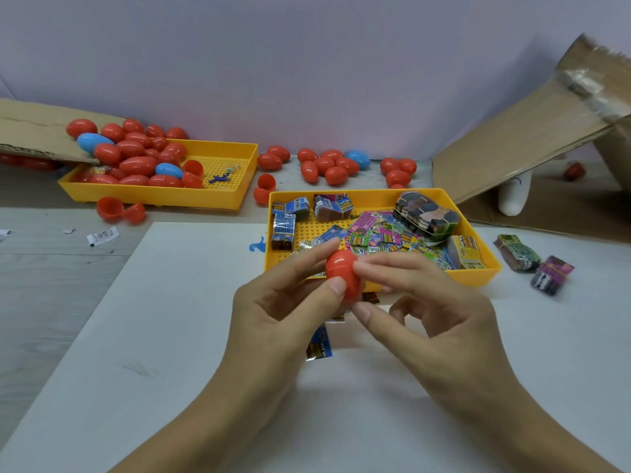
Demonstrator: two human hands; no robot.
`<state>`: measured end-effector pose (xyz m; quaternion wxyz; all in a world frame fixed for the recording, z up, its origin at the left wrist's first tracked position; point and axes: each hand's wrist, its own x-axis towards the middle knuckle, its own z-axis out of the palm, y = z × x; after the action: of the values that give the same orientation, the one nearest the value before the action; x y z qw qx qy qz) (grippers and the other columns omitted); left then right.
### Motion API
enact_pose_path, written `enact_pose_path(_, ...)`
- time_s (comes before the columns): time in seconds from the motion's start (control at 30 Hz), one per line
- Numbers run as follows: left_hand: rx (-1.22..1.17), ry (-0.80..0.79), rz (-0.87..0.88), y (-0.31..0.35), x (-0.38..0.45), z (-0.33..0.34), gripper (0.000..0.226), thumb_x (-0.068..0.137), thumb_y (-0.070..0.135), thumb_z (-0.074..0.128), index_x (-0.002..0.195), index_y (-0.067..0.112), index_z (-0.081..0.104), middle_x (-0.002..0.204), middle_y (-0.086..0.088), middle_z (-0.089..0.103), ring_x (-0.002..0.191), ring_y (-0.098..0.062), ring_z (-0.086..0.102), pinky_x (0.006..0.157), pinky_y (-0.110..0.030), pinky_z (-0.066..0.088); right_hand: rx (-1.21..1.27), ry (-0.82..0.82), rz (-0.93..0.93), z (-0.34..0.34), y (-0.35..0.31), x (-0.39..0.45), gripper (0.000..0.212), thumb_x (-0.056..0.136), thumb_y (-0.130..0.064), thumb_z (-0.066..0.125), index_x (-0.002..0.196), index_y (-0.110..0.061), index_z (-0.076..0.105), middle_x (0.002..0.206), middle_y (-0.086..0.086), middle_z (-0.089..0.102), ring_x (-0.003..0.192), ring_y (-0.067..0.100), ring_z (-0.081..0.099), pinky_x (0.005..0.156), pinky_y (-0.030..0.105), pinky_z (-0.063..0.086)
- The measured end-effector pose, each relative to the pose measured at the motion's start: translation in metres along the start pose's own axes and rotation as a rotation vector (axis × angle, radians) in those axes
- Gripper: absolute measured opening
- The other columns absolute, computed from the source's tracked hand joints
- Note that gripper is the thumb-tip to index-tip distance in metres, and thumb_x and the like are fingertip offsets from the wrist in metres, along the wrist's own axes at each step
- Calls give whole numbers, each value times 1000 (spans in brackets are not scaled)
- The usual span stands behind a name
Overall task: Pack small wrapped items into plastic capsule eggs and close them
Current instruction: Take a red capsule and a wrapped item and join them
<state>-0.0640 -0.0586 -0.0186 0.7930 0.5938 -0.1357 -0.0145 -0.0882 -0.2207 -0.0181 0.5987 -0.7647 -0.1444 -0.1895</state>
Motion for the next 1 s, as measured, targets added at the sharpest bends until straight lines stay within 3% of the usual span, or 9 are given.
enact_pose_path(0.1,-18,-57,-13,-2,-1,0,42,79,25,67,120,32,70,105,-2,76,96,-22,74,81,-29,58,-1,-14,-21,0,-1,0,41,79,-5,71,111,-32,74,111,-8,66,103,24,62,60,32,49)
enact_pose_path(0.2,37,-40,2,-3,-2,1,41,77,29,69,118,36,71,99,-5,76,83,-24,75,76,-32,59,-50,49,-12,-5,-1,1,35,83,-6,65,106,-31,74,105,-11,67,94,19,63,67,29,51)
enact_pose_path(0.33,81,-5,13,-2,-3,4,48,69,31,75,117,36,71,101,-3,74,73,-18,70,63,-24,55,-563,288,-40,-18,8,9,19,86,-18,63,102,-22,73,102,-10,67,99,17,59,85,21,41)
enact_pose_path(0.47,130,7,27,-1,-4,4,38,67,33,75,104,28,73,88,0,73,66,-13,65,62,-30,58,-1075,211,150,-23,16,11,61,81,-67,54,112,-18,74,127,4,59,121,28,37,99,48,31)
enact_pose_path(0.6,161,-16,44,1,-5,5,34,70,31,75,103,27,74,89,3,73,70,-11,67,66,-21,54,-1144,123,257,-26,19,11,79,75,-85,35,102,-24,78,131,2,59,125,23,30,100,40,19)
enact_pose_path(0.7,141,-41,52,-1,-5,6,43,71,15,83,110,30,73,97,6,70,79,-16,70,73,-24,57,-1110,129,206,-27,19,13,67,75,-82,40,85,-26,76,118,-6,63,121,20,34,96,38,20)
enact_pose_path(0.8,155,-53,80,-4,-3,5,42,71,10,82,110,25,73,110,-4,61,93,-24,72,78,-26,57,-983,146,160,-27,15,14,45,75,-70,60,76,-26,71,102,-11,66,112,18,45,87,29,19)
enact_pose_path(0.93,142,-48,93,-4,-3,4,32,68,21,84,95,22,67,92,-7,70,83,-21,72,70,-22,56,-811,91,172,-29,10,16,17,77,-37,82,80,-28,68,89,-14,63,100,16,54,91,36,27)
enact_pose_path(1.0,148,-9,112,-3,-3,4,32,68,25,83,90,23,61,84,-4,70,73,-21,71,61,-27,58,-755,72,230,-30,9,16,17,76,-22,82,82,-29,68,89,-17,64,99,13,56,94,31,23)
